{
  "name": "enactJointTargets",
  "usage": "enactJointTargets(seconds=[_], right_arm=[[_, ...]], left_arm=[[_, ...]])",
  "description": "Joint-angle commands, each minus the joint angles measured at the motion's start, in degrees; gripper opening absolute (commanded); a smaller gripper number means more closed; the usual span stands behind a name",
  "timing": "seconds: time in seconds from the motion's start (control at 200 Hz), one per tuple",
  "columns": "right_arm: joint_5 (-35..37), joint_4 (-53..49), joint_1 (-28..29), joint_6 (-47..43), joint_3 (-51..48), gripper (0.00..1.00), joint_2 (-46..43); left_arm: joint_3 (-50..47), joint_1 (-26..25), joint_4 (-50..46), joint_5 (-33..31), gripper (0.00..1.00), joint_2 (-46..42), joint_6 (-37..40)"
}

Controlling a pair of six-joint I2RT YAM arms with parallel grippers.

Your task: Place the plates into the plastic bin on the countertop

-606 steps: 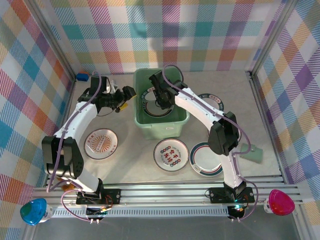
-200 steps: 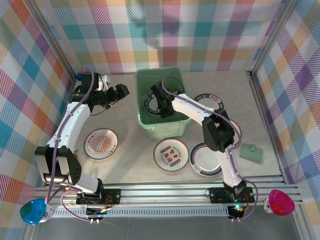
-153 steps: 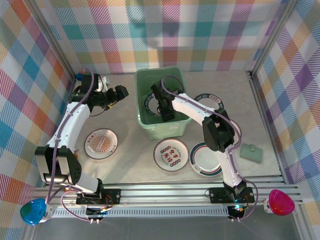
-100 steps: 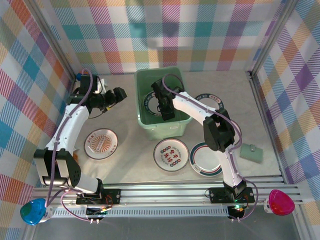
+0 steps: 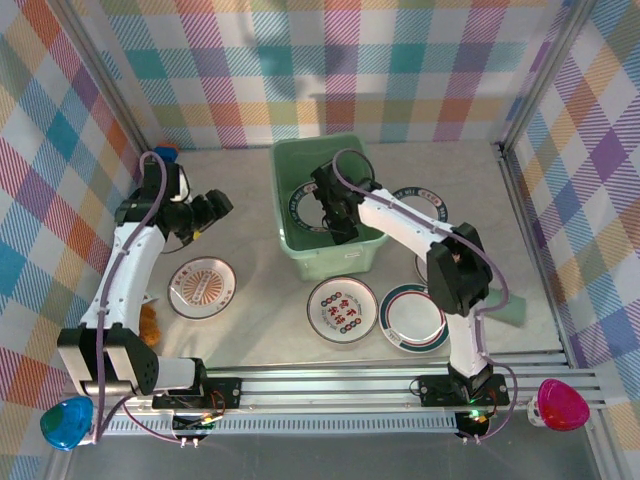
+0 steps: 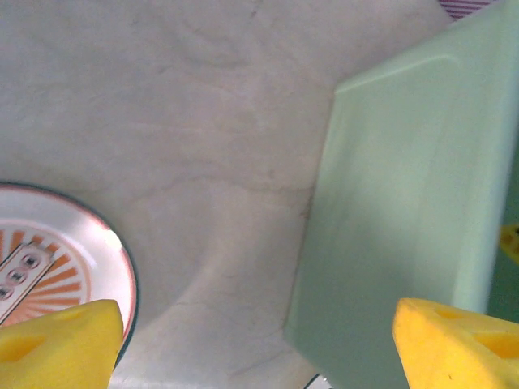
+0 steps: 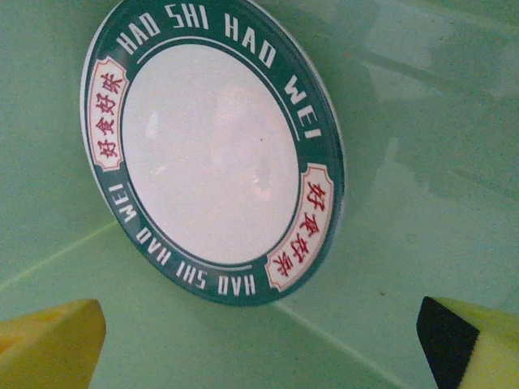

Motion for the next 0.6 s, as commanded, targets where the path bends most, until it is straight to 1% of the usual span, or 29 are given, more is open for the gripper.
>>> enactJointTargets(seconds=[0.0, 0.12, 0.195, 0.31, 0.395, 0.485, 0.545, 0.595], right_arm=[[1.7, 4.1, -0.3, -7.2, -1.6, 0.99, -5.0], [-0.3, 12.2, -0.3, -14.4, -5.2, 0.99, -8.8], [-2.7, 16.1, -0.3, -16.1, -6.9, 0.99, -10.0], [-6.7, 17.8, -0.4, -17.7, -7.4, 0.99, -10.4], [-8.7, 22.2, -0.5, -20.4, -9.2, 0.99, -12.1], [-11.5, 28.5, -0.7, -26.9, -10.5, 0.99, -14.0], [-13.5, 30.3, -1.0, -31.7, -10.1, 0.99, -15.2], [-15.7, 30.9, -1.3, -35.8, -9.4, 0.99, -15.7]], left_arm=[[-2.7, 2.0, -7.2, -3.1, 0.86, -2.9, -2.4], [-6.4, 4.4, -10.8, -4.9, 0.86, -4.8, -4.5], [-8.8, 5.3, -11.4, -5.5, 0.86, -5.9, -5.2], [-11.3, 6.2, -12.6, -7.5, 0.86, -6.7, -6.2], [-13.1, 7.4, -12.9, -8.8, 0.86, -7.6, -7.0], [-14.3, 9.1, -13.4, -10.5, 0.87, -7.7, -6.6], [-15.1, 10.5, -14.0, -11.3, 0.88, -7.1, -6.0], [-16.0, 12.2, -14.1, -10.2, 0.89, -6.9, -5.7]])
